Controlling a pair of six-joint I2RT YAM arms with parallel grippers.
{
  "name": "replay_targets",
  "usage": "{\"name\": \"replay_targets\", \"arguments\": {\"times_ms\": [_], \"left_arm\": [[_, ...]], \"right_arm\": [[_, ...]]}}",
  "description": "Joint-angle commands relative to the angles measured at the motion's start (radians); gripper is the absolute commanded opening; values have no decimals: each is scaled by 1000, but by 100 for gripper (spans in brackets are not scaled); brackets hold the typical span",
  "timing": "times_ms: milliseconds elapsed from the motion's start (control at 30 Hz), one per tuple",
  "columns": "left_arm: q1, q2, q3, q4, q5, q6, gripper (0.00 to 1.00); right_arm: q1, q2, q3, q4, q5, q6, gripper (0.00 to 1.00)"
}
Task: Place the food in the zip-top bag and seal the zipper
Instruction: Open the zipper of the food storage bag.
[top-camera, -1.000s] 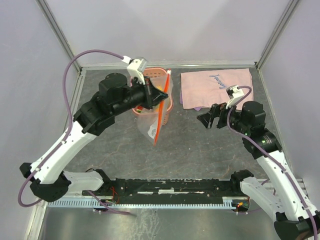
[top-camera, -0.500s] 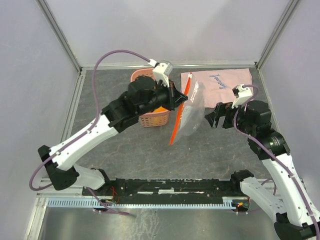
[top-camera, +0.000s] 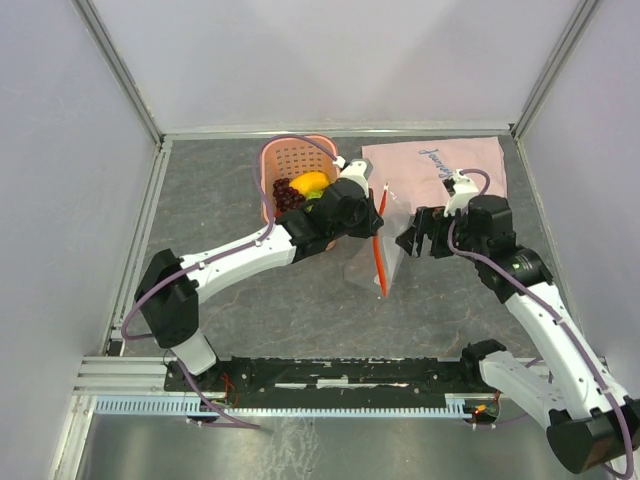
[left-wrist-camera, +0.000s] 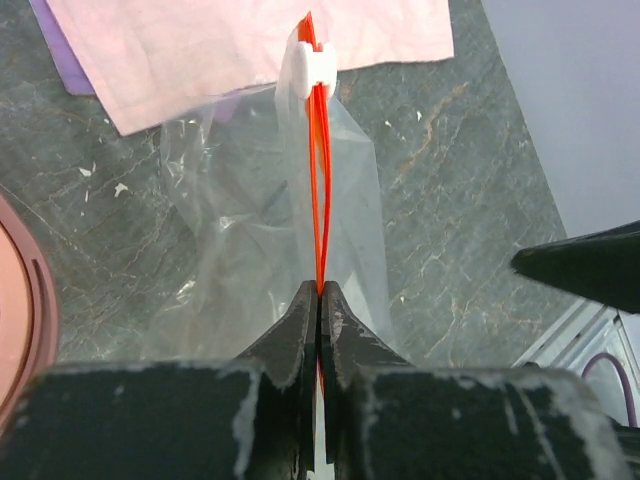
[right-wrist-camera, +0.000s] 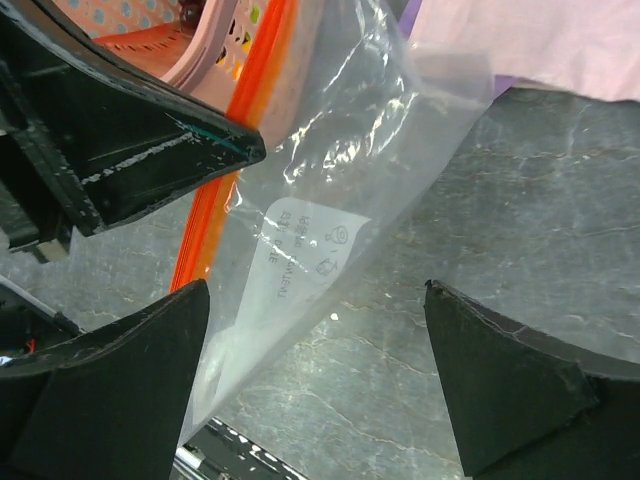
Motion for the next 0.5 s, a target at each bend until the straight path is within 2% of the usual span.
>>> {"name": "replay_targets", "arguments": {"times_ms": [0, 100, 300, 467], "left_arm": [[-3, -13, 17, 115, -77, -52, 3], [-2, -17, 32, 96, -115, -47, 3], [-2, -32, 34, 126, -96, -60, 3], [-2, -54, 28, 152, -91, -72, 3]], "right_arm": [[22, 24, -24, 146, -45, 60, 96], [43, 38, -28, 182, -37, 80, 96], [111, 80, -22, 206, 68, 91, 94], [123, 97, -4, 196, 87, 67, 93]]}}
